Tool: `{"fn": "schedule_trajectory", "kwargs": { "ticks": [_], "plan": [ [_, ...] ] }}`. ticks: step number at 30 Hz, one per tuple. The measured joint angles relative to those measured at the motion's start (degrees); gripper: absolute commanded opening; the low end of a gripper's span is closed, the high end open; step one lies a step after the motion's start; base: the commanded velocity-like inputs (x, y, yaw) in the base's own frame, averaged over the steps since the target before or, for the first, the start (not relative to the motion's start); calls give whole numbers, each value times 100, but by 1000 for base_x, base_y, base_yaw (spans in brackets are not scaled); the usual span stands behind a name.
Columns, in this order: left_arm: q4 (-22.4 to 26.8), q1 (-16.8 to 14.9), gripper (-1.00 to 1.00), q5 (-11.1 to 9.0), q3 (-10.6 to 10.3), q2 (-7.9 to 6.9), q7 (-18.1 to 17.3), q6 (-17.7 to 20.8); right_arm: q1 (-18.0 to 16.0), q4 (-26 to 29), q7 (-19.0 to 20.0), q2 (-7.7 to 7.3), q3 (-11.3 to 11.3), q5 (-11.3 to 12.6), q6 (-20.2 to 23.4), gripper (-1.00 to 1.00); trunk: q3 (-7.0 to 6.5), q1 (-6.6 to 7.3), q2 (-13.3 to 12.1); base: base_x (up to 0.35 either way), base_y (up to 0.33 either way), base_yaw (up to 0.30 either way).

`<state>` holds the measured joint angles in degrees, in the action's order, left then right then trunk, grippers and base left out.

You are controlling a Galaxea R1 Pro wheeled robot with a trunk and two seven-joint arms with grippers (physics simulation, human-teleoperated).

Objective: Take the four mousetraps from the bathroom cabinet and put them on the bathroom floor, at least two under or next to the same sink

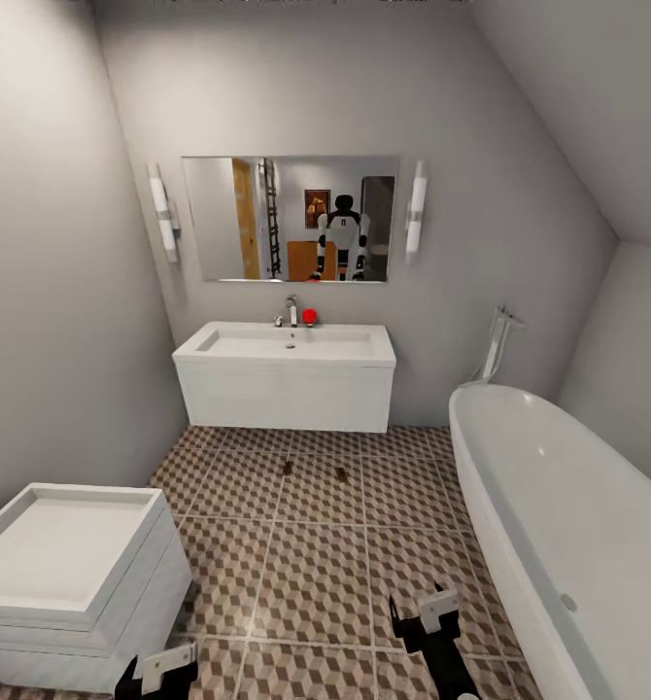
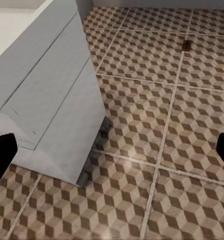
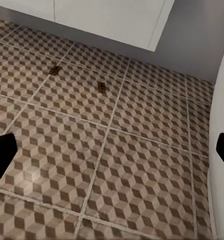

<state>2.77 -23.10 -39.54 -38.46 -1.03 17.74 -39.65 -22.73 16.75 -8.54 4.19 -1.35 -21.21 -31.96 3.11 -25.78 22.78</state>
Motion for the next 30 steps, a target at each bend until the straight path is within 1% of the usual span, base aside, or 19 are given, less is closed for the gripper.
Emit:
{"fn": "schedule_trajectory", "kwargs": {
  "ticks": [15, 20, 30],
  "plan": [
    [-3, -4, 100, 0, 1, 0, 0, 0, -2, 0, 0, 0, 0, 1, 0, 100, 0, 0, 0, -330, 0, 0],
    [-3, -4, 100, 1, 1, 0, 0, 0, -2, 1, -1, 0, 0, 2, 0, 100, 1, 2, 2, -103, 0, 0],
    [-3, -7, 100, -1, 1, 0, 0, 0, 2, 0, 0, -6, 0, -1, -1, 100, 0, 3, 1, -14, 0, 0]
  ]
}}
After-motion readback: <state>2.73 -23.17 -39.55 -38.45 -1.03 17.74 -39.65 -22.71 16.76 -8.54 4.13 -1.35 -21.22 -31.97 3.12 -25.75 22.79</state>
